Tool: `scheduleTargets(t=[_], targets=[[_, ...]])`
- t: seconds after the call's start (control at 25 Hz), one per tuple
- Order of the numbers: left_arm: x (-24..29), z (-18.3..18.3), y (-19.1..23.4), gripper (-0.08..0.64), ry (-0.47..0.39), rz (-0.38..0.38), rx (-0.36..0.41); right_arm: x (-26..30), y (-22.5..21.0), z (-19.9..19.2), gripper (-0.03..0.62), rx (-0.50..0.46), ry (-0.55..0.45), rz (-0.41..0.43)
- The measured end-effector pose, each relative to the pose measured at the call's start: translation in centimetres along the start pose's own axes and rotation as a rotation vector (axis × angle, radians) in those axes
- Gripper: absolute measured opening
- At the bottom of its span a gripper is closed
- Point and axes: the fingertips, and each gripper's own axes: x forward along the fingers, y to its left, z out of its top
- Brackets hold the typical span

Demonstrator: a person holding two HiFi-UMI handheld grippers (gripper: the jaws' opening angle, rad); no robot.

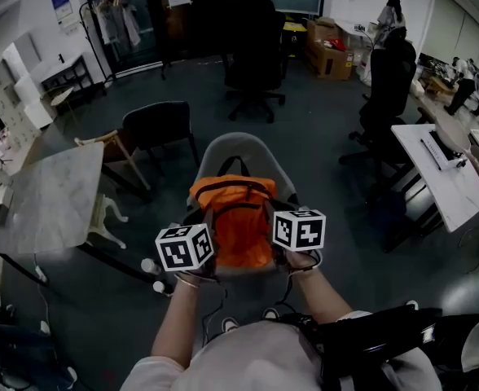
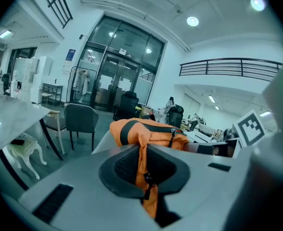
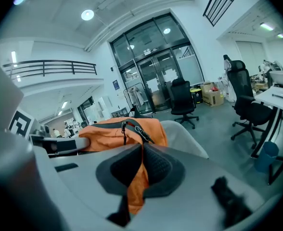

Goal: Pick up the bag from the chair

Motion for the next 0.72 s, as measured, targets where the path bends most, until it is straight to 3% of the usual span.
scheduleTargets(t=[0.72], targets=[[0.9,0.4,-0.6,0.032,-0.006,-0.016,0.019,-0.5,-1.0,0.7,0.035,-0.040,-0.028,-0.040]])
